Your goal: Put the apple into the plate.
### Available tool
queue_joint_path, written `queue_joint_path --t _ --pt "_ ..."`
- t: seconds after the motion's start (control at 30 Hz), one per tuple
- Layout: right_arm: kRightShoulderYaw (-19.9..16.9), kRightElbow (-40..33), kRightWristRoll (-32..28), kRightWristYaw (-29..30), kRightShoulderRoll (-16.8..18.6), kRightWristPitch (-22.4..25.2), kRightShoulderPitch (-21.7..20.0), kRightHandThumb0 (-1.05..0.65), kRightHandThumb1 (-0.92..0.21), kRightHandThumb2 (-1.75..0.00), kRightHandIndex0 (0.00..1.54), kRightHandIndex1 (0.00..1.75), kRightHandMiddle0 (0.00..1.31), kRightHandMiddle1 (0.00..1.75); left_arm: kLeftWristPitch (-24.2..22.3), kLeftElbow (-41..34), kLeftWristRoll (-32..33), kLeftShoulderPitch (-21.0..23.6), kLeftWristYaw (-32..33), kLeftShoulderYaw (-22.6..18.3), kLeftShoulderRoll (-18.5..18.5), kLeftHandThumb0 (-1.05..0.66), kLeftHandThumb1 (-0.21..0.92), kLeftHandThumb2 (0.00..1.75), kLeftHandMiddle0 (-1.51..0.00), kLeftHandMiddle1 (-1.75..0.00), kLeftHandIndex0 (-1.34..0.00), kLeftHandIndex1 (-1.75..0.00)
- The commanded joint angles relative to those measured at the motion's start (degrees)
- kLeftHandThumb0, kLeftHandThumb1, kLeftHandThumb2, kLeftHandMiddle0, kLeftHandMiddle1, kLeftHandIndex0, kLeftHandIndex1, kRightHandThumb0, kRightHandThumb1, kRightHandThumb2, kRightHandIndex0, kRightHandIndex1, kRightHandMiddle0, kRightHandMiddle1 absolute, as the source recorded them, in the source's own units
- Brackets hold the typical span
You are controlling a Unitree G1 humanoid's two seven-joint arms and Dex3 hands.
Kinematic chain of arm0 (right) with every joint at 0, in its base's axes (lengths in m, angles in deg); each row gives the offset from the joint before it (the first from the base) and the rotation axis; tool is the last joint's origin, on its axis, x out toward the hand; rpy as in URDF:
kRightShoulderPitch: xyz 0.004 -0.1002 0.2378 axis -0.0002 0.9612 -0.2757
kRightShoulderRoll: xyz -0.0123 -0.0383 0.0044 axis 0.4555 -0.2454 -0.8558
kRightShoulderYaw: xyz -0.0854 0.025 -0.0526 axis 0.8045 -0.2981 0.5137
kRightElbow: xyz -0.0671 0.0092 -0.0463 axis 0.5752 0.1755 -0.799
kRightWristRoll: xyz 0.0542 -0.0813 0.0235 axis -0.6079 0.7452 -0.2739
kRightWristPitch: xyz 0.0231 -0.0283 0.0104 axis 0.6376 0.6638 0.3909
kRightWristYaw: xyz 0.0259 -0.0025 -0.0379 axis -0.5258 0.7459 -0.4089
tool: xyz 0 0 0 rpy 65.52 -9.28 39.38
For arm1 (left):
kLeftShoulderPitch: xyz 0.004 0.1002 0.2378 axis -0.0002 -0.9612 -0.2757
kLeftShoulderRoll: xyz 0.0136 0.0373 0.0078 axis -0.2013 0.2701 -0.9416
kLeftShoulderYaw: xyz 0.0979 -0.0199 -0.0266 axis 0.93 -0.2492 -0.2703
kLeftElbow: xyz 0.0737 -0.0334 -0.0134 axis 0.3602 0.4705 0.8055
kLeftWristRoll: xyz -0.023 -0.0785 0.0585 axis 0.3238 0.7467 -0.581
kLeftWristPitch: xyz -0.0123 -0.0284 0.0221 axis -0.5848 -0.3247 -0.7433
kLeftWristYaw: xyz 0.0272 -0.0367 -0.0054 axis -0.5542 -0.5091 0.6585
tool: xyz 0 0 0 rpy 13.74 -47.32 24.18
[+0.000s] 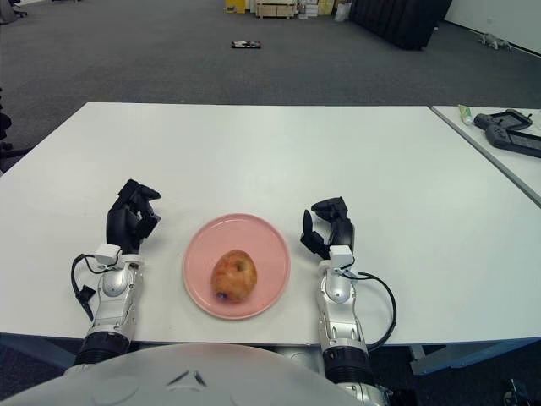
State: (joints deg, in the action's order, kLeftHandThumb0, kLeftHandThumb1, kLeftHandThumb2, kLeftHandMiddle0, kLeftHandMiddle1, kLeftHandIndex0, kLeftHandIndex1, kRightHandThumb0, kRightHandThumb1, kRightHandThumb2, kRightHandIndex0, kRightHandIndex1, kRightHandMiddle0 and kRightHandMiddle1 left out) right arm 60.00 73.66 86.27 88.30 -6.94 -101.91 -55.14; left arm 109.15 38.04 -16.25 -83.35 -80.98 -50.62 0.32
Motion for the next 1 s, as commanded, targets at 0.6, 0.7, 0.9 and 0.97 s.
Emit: queue_joint_path --t 0.6,0.7,0.9,0.97 --pt "0.4 1.9 0.3 -0.8 -0.3 1.6 0.5 -0.39 -0.64 -0.92 0.62 1.35 0.36 1.75 -13.2 -3.0 -9.0 -6.8 9.2 0.8 -0.5 -0.40 0.64 0.93 -0.60 -1.63 -0.37 -1.75" --pt "0.4 1.9 0.3 -0.7 -0.3 1.6 0.5 -0.39 -0.65 -0.90 0.60 1.33 0.36 1.75 -15.9 -4.8 -9.3 -7.5 9.2 1.2 -0.5 -0.39 0.66 0.89 -0.58 -1.57 -0.35 -1.75" --pt "0.3 1.8 -0.1 -0.6 0.1 2.1 0.5 -0.38 -0.66 -0.89 0.59 1.31 0.35 1.75 -21.5 -7.9 -7.7 -8.8 6.6 1.8 -1.2 -0.38 0.72 0.81 -0.53 -1.49 -0.31 -1.75" --pt "0.3 1.8 -0.1 -0.5 0.2 2.2 0.4 -0.38 -0.66 -0.89 0.59 1.31 0.35 1.75 -23.2 -8.0 -6.0 -8.8 4.2 1.8 -1.7 -0.37 0.74 0.79 -0.52 -1.47 -0.30 -1.75"
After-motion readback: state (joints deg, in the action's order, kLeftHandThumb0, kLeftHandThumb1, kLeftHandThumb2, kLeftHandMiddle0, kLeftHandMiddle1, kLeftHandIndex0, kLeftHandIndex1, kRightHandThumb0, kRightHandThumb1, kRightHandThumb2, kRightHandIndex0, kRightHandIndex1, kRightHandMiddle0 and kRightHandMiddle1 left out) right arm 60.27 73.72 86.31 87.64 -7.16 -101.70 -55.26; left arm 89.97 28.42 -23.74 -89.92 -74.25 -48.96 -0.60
